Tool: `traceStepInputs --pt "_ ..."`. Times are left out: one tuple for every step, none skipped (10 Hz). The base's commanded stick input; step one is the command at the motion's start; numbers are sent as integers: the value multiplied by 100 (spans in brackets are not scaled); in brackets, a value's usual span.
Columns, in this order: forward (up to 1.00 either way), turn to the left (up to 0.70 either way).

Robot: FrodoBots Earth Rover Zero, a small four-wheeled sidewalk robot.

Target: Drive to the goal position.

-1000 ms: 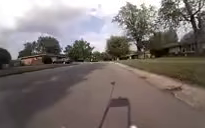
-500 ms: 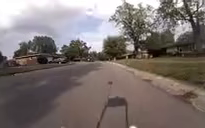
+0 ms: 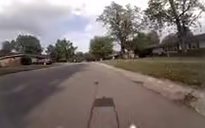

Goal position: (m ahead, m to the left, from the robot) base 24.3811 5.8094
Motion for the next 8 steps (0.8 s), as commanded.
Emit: traceStepInputs --pt "100 0" --pt "100 0" --pt "100 0" --pt "100 0" --pt "100 0" --pt "100 0" --pt "100 0" --pt "100 0"
